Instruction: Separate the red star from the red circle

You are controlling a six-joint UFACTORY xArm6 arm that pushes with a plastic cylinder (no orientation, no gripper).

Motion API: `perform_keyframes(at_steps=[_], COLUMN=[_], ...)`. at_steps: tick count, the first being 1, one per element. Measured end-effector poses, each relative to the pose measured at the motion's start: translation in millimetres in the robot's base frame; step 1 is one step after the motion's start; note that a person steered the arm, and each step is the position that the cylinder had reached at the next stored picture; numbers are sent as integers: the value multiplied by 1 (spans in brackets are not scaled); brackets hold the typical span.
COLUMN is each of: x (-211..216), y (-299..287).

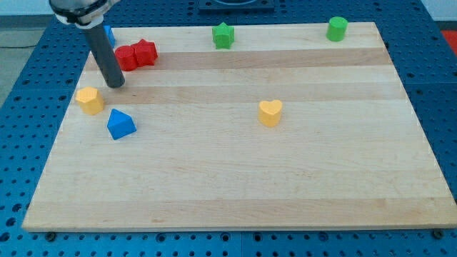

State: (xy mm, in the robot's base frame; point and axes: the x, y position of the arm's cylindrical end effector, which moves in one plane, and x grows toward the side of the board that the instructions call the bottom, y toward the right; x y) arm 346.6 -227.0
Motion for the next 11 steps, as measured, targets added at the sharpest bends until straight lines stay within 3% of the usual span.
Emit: perform_keyframes(at_steps=[4,6,9,11], x=[-56,-78,-58,-19], y=[-34,4,111,143])
